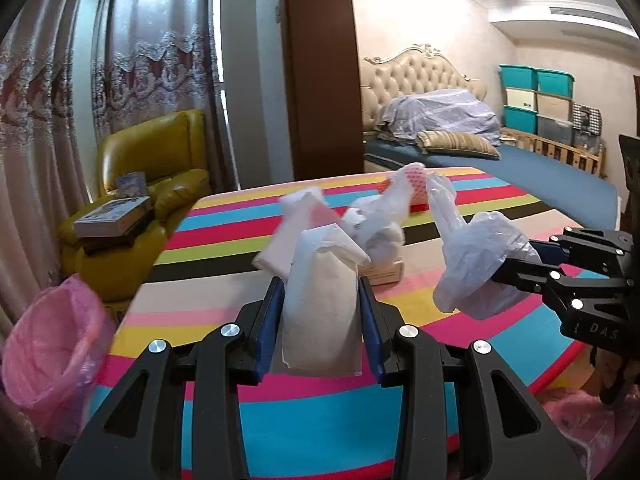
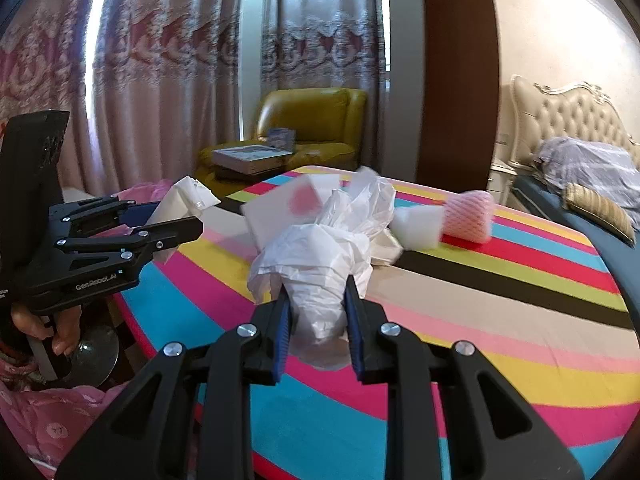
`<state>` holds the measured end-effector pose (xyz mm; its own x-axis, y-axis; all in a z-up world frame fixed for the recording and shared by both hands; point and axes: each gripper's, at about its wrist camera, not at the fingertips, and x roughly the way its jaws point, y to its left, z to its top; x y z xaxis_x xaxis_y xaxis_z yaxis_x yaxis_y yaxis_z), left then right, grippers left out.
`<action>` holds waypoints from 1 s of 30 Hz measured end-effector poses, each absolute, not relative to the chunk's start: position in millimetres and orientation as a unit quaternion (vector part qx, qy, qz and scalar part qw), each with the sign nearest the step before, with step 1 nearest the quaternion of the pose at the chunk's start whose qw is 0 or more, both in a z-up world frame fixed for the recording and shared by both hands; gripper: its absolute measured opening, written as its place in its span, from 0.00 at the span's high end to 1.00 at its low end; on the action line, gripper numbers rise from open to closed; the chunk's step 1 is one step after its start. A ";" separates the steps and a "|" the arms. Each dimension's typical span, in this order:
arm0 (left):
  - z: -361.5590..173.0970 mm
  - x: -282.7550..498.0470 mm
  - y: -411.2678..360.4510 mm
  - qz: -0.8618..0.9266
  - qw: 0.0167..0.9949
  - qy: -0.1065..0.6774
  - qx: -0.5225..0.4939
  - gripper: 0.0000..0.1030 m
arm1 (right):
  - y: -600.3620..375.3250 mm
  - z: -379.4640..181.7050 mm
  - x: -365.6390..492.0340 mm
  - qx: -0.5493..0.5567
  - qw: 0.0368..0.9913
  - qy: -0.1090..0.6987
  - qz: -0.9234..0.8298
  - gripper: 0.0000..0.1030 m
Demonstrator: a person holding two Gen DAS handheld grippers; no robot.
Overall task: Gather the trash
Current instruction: 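Carry the tissue and plastic bag over the pink wastebasket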
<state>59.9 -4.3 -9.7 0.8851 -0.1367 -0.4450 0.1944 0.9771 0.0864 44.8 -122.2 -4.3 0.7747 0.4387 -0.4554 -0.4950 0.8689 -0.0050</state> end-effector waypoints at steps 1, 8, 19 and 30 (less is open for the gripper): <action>-9.3 56.5 2.9 -0.079 0.969 0.223 0.064 0.67 | -117.9 -3.2 45.8 -0.063 0.938 0.226 0.253 0.77; -6.9 47.2 41.3 -0.048 0.974 0.219 0.043 0.67 | -73.5 6.9 51.3 -0.084 0.925 0.230 0.290 0.77; 2.6 30.2 110.0 0.018 0.978 0.210 0.003 0.66 | 13.6 23.3 56.9 -0.133 0.896 0.219 0.362 0.77; 6.4 6.4 217.9 0.119 0.968 0.215 -0.055 0.66 | 117.0 37.1 84.4 -0.135 0.853 0.224 0.452 0.77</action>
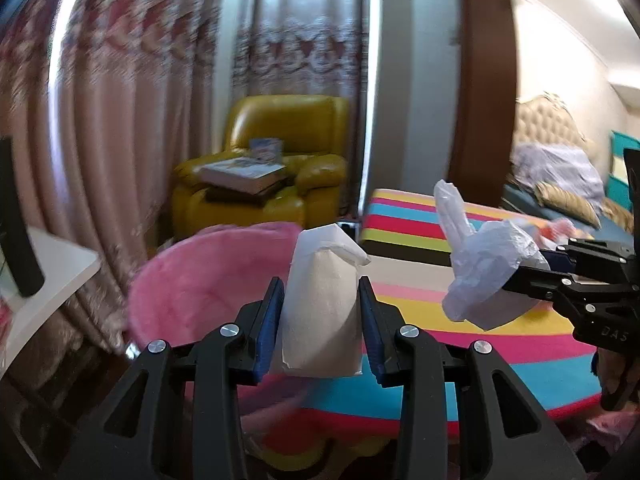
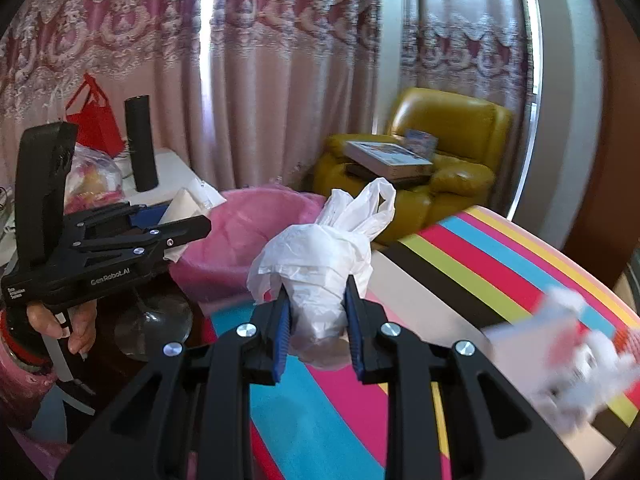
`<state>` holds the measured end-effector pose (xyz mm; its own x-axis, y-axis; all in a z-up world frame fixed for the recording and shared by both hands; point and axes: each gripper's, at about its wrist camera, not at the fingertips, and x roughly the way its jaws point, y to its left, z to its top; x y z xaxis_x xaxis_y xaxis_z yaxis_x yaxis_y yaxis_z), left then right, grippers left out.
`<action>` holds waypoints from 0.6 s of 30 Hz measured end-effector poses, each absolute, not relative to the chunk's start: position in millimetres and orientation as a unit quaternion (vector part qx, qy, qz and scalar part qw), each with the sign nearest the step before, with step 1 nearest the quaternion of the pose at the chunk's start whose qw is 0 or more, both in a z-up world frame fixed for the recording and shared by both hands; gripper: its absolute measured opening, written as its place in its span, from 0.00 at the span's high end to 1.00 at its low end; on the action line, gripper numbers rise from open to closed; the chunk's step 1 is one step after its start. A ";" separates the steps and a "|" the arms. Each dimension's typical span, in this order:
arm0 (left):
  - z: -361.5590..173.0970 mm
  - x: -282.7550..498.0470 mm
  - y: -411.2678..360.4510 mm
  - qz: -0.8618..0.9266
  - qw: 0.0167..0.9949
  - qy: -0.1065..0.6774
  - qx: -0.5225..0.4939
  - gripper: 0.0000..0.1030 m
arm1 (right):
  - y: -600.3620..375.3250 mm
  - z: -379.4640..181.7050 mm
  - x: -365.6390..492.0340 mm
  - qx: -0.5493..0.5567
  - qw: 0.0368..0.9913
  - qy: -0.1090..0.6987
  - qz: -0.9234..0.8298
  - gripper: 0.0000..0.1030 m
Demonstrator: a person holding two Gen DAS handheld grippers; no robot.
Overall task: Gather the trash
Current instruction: 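Carry the tissue and plastic bag over the pink wastebasket, then open both tools to drop the items and return to the bed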
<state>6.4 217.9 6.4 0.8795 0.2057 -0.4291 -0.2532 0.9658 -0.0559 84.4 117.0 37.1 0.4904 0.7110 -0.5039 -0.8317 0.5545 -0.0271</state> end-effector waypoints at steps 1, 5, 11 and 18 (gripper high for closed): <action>6.8 4.8 231.9 0.130 0.966 0.215 -0.066 0.66 | 126.1 38.6 86.6 -0.135 0.850 0.223 0.458 0.77; 5.9 2.3 265.6 0.157 0.960 0.215 -0.084 0.66 | 158.8 44.4 94.8 -0.134 0.839 0.222 0.478 0.77; -2.3 13.7 306.9 0.179 0.951 0.217 -0.127 0.66 | 215.5 47.9 110.5 -0.148 0.828 0.220 0.494 0.76; -16.3 30.6 321.3 0.191 0.945 0.229 -0.134 0.66 | 259.1 38.9 125.5 -0.167 0.818 0.222 0.503 0.72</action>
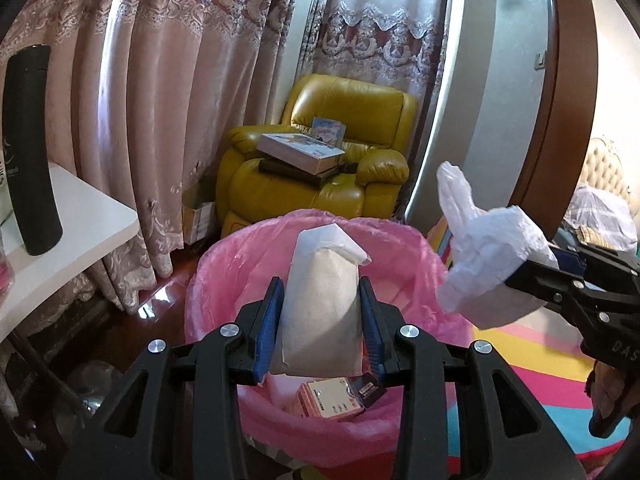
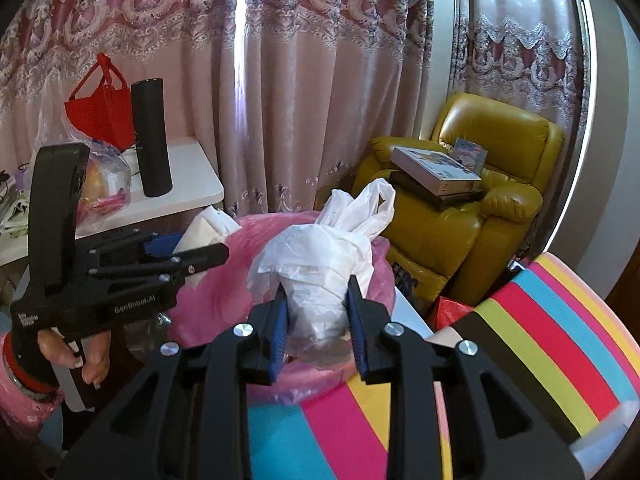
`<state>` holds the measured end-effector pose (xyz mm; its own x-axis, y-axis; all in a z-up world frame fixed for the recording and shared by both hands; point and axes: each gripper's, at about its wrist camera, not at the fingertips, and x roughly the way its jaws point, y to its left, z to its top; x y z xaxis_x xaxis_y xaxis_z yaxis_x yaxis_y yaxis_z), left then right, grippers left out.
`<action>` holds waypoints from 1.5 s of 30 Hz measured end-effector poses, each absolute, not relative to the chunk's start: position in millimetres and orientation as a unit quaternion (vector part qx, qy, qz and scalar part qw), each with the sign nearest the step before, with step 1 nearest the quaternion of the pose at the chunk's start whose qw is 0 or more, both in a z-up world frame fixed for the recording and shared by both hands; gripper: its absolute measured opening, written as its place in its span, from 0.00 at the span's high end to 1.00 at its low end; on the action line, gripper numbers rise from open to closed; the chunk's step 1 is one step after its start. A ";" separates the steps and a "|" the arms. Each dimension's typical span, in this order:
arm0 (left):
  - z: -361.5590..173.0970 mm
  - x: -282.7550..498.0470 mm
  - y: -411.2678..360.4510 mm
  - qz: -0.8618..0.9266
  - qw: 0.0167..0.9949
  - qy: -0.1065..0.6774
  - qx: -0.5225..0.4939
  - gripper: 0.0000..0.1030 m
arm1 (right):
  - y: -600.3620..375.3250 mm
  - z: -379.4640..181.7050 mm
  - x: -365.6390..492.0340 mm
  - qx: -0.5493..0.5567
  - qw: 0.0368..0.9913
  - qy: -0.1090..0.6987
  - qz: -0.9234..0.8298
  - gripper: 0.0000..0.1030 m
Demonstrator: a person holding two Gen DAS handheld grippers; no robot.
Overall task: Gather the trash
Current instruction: 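Open both tools to drop the items and return to the bed, then grasp the white tissue with the right tool while the left tool grasps the white tissue box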
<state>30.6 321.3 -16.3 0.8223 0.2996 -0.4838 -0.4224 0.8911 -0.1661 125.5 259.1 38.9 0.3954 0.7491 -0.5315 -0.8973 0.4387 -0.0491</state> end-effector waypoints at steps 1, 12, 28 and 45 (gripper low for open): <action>-17.5 32.9 322.1 0.192 0.945 0.231 -0.133 0.65 | 262.0 37.1 128.0 -0.165 0.816 0.222 0.507 0.69; -19.3 16.2 322.6 0.273 0.929 0.225 -0.108 0.19 | 227.4 24.7 131.0 -0.151 0.828 0.216 0.495 0.39; -25.2 88.4 169.2 0.094 0.958 0.264 -0.059 0.19 | 24.1 49.6 124.6 -0.086 0.920 0.180 0.338 0.27; -49.1 142.4 70.6 0.014 0.963 0.270 -0.007 0.19 | -94.6 -9.4 162.7 -0.017 0.940 0.276 0.202 0.26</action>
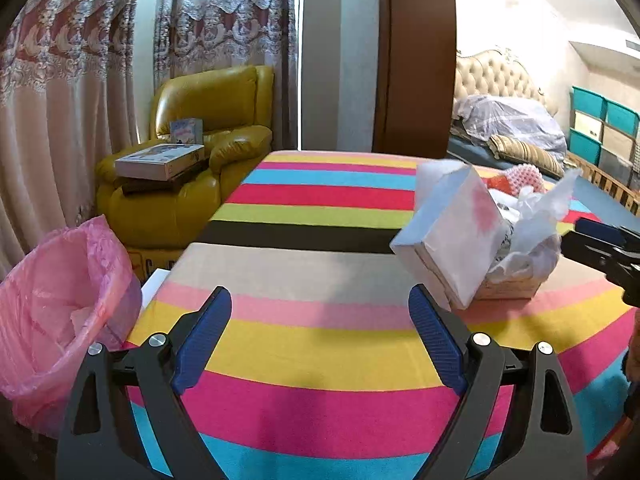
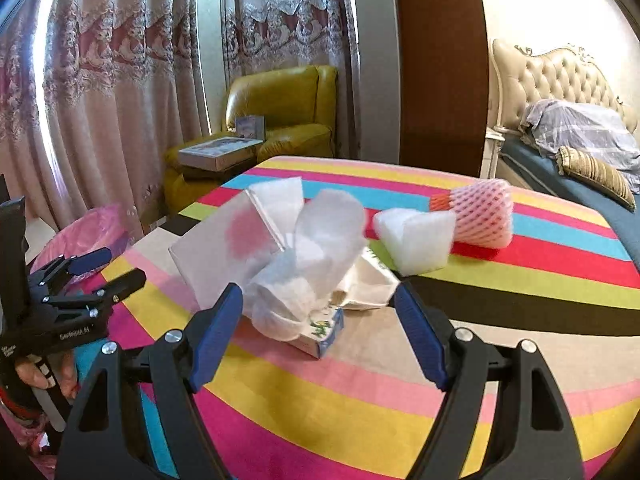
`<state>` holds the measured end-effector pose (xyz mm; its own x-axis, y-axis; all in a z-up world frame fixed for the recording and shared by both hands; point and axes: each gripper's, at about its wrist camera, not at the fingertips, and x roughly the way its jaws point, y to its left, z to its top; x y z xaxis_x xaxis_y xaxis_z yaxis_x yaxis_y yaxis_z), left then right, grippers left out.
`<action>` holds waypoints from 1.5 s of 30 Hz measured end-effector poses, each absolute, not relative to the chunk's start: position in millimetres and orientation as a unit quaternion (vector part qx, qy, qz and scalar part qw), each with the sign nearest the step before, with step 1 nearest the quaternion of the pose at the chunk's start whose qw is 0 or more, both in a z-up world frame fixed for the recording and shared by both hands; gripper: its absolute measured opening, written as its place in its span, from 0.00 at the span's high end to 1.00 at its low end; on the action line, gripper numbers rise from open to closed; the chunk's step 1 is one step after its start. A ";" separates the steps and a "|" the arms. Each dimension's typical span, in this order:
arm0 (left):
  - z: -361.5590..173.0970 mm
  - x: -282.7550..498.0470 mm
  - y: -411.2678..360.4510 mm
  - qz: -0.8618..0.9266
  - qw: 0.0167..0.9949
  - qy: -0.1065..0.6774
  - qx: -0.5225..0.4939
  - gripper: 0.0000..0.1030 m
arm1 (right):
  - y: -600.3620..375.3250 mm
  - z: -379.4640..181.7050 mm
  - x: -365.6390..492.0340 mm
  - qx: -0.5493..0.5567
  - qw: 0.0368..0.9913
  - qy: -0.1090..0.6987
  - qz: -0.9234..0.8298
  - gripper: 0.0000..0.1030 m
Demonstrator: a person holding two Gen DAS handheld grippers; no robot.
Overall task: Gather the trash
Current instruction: 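Grasp the white tissue with the right tool while the left tool grasps the white tissue box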
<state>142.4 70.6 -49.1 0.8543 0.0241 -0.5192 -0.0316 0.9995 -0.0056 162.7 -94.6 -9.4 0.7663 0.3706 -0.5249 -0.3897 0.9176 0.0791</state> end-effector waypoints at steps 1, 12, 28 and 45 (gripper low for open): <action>-49.1 142.9 70.0 0.011 0.963 0.271 -0.003 0.19 | -89.4 -11.2 164.3 -0.019 0.939 0.278 0.203 0.26; -52.0 145.5 77.7 -0.003 0.959 0.283 -0.020 0.19 | -60.8 -20.7 175.9 -0.037 0.930 0.304 0.204 0.60; -52.1 145.2 68.8 0.001 0.959 0.284 0.002 0.19 | -114.6 -5.0 144.0 -0.001 0.963 0.231 0.142 0.72; -54.8 199.3 -9.5 -0.063 0.925 0.347 0.139 0.13 | -145.3 -6.0 139.1 0.059 0.964 0.221 0.135 0.72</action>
<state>199.3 -9.5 -54.8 0.7508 -0.0205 -0.6602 0.2142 0.9530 0.2141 139.1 -145.3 -6.0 0.8654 0.2871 -0.4106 -0.2352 0.9564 0.1731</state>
